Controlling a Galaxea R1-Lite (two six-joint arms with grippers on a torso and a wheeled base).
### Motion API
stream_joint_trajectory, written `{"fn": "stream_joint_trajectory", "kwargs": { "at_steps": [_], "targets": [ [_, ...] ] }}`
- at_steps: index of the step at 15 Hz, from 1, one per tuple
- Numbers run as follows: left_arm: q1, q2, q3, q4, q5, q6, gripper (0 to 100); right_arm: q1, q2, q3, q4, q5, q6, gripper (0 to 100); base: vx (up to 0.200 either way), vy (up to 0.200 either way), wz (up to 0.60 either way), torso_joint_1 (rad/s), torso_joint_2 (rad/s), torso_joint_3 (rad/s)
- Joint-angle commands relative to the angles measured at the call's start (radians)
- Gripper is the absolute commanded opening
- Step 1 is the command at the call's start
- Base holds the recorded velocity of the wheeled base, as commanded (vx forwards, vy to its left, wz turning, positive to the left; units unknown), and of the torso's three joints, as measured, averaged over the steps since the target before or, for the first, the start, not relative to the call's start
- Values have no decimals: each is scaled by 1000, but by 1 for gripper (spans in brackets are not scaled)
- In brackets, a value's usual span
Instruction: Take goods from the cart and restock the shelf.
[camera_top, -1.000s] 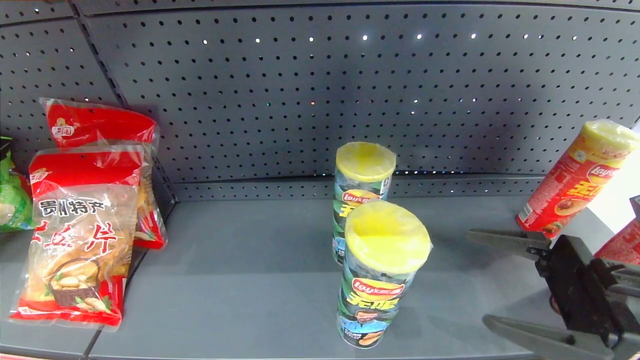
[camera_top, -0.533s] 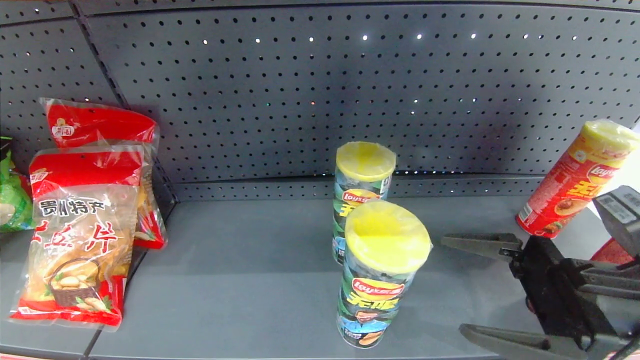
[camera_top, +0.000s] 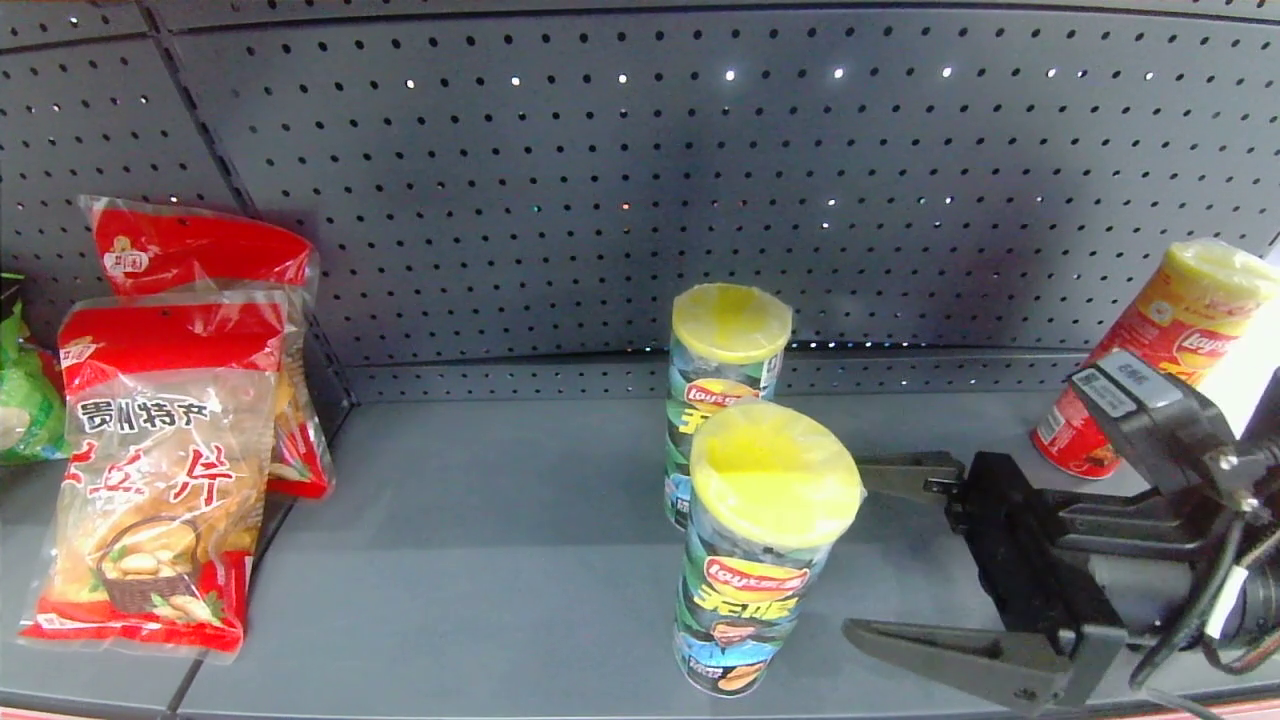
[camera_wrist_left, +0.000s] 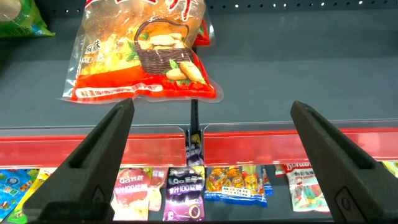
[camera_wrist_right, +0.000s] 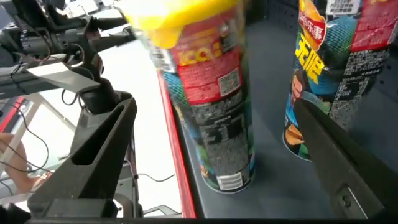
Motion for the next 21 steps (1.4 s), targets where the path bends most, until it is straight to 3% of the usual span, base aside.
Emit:
{"fn": "stream_joint_trajectory", "kwargs": {
  "at_steps": [1, 21],
  "targets": [
    [0, 2, 0, 0, 1, 0, 100, 4, 38, -12, -1, -1, -2, 100, 0, 0, 0, 0, 0, 0],
    [1, 2, 1, 0, 0, 0, 100, -15, 123, -67, -1, -9, -8, 100, 0, 0, 0, 0, 0, 0]
  ]
}}
